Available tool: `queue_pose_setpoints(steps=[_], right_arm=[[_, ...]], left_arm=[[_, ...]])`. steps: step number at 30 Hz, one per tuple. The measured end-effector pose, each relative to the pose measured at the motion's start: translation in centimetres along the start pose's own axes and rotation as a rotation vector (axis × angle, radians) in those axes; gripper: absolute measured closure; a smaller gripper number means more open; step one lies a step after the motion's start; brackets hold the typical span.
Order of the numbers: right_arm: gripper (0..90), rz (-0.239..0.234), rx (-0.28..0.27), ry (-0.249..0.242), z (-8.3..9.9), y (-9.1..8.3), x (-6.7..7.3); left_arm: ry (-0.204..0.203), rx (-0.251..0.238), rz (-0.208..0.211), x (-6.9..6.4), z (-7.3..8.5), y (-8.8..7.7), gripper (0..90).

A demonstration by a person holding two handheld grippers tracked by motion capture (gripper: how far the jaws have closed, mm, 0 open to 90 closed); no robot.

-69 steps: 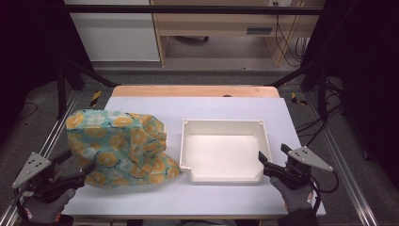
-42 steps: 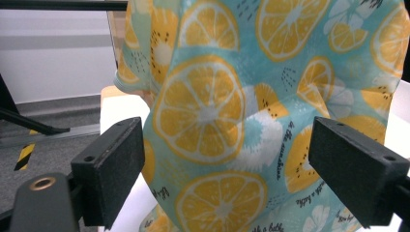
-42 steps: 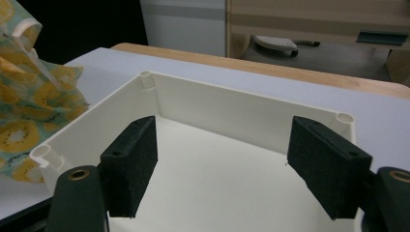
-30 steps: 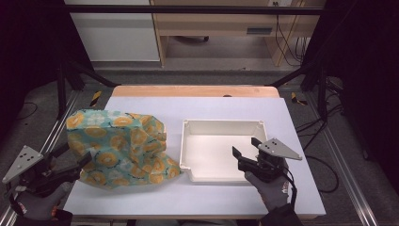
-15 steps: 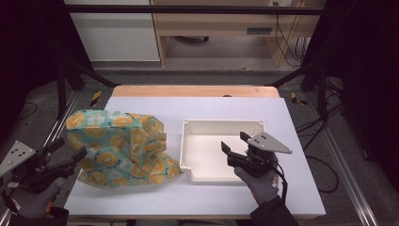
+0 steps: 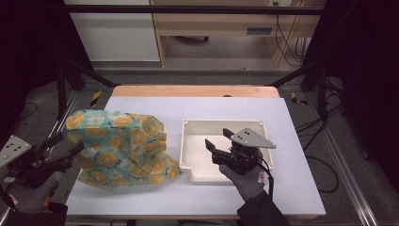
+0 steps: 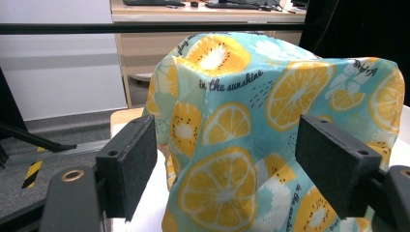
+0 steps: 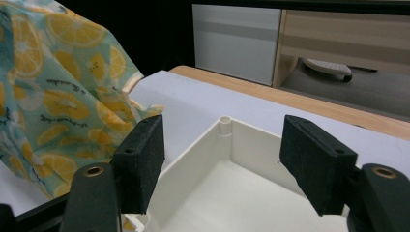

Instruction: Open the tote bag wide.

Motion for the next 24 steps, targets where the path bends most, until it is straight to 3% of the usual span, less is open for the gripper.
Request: queue_pose_setpoints(steps=[13,24], right_arm=[[37.6,-0.053,-0.011,-0.020,-1.1,1.3,2.1],[41.7,-0.089,-0.031,-0.018,-1.9,2.7,3.8]], left_arm=[[0.000,0.020,-0.019,0.1,-0.5,0.8,30.7],[-0.013,0.037,-0.006,0.5,0.4,0.9,42.1]])
Point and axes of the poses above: each handheld gripper's, and its own axes: y roughly forward along the jaws, z roughly out of its underside, x roughly to its left, the point moved 3 cm from there along y, roughly forward along the jaws, and after that the axes turned 13 degrees about x, right-handed, at the moved point
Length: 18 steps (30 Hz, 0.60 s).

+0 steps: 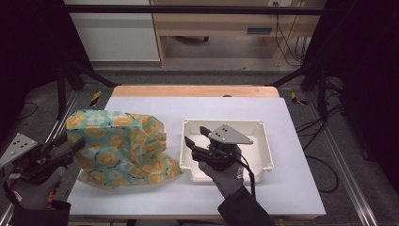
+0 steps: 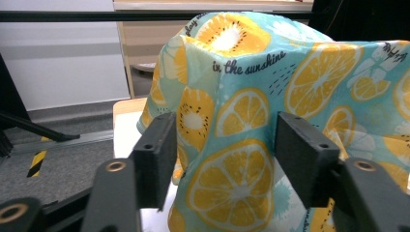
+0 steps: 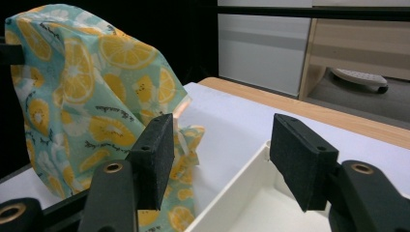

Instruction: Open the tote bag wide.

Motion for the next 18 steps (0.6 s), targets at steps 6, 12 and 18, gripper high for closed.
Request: queue_pose_setpoints(steps=[6,12,18], right_arm=[[43.7,-0.021,0.009,-0.006,-0.3,1.1,1.0],[47.0,-0.060,0.018,-0.021,-1.0,2.3,2.6],[49.8,-0.091,0.022,-0.046,-1.9,3.6,4.6]], left_arm=[[-0.011,-0.002,0.002,0.2,0.3,-0.2,50.0],[-0.013,0.011,0.001,0.2,0.4,-0.1,57.0],[-0.022,0.029,0.010,0.2,0.6,0.0,65.9]])
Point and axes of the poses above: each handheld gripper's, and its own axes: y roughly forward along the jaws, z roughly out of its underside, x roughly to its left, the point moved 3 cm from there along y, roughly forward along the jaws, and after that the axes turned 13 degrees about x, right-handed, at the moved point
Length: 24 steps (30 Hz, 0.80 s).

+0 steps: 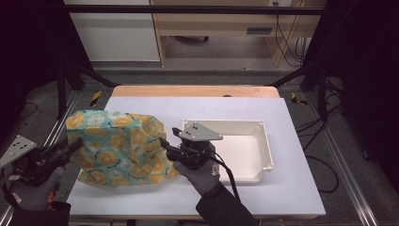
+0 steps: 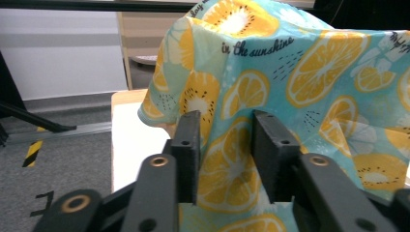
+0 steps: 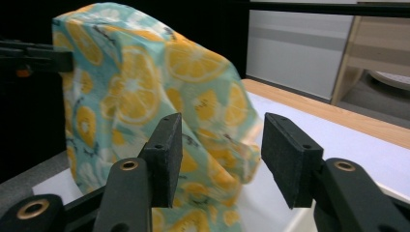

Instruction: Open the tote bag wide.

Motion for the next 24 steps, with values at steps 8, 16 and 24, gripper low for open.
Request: queue_pose_setpoints(steps=[8,16,24], right_arm=[[52.1,-0.040,-0.011,-0.017,-1.6,1.4,1.8],[52.4,-0.057,-0.005,-0.029,-2.5,2.8,3.0],[53.4,-0.074,0.015,-0.032,-2.9,4.0,3.7]], left_arm=[[-0.002,0.002,-0.006,-0.2,0.0,0.0,75.2],[-0.016,-0.001,-0.007,0.0,0.1,-0.2,81.1],[-0.020,-0.002,-0.020,0.1,0.2,-0.3,85.5]])
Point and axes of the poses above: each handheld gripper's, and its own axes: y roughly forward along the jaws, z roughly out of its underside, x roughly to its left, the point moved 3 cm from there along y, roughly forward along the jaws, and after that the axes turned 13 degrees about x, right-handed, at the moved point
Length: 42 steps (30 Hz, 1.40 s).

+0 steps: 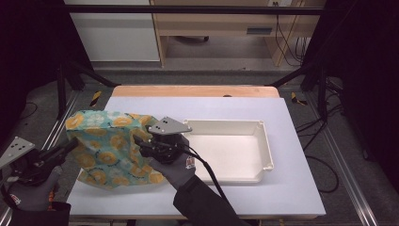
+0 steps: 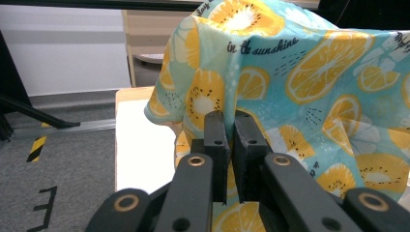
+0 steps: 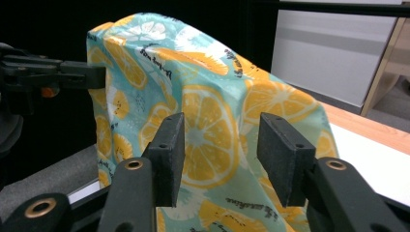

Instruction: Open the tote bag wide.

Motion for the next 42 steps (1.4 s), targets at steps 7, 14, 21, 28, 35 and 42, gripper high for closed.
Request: queue_pose_setpoints(steps=[7,14,21,28,35,42], right_arm=[[68.4,0.000,0.026,-0.002,-0.1,0.6,0.2],[86.8,-0.002,0.048,-0.008,0.0,0.7,0.1],[90.0,0.006,0.057,-0.023,0.0,0.4,0.1],[89.6,0.012,0.027,-0.022,-0.3,-0.5,0.1],[90.0,-0.007,0.008,-0.031,-0.3,-1.6,0.6],[90.0,-0.038,0.013,-0.037,0.4,-1.8,1.1]], left_arm=[[-0.007,-0.004,0.007,0.1,0.0,-0.2,88.4],[-0.012,-0.006,0.007,0.2,0.0,-0.3,89.0],[-0.014,-0.016,0.012,0.1,0.0,-0.7,89.6],[0.000,-0.030,0.025,-0.2,-0.1,-1.2,89.9],[0.018,-0.043,0.026,-0.9,0.2,-2.2,89.9],[0.024,-0.037,0.031,-1.2,1.0,-2.5,89.9]])
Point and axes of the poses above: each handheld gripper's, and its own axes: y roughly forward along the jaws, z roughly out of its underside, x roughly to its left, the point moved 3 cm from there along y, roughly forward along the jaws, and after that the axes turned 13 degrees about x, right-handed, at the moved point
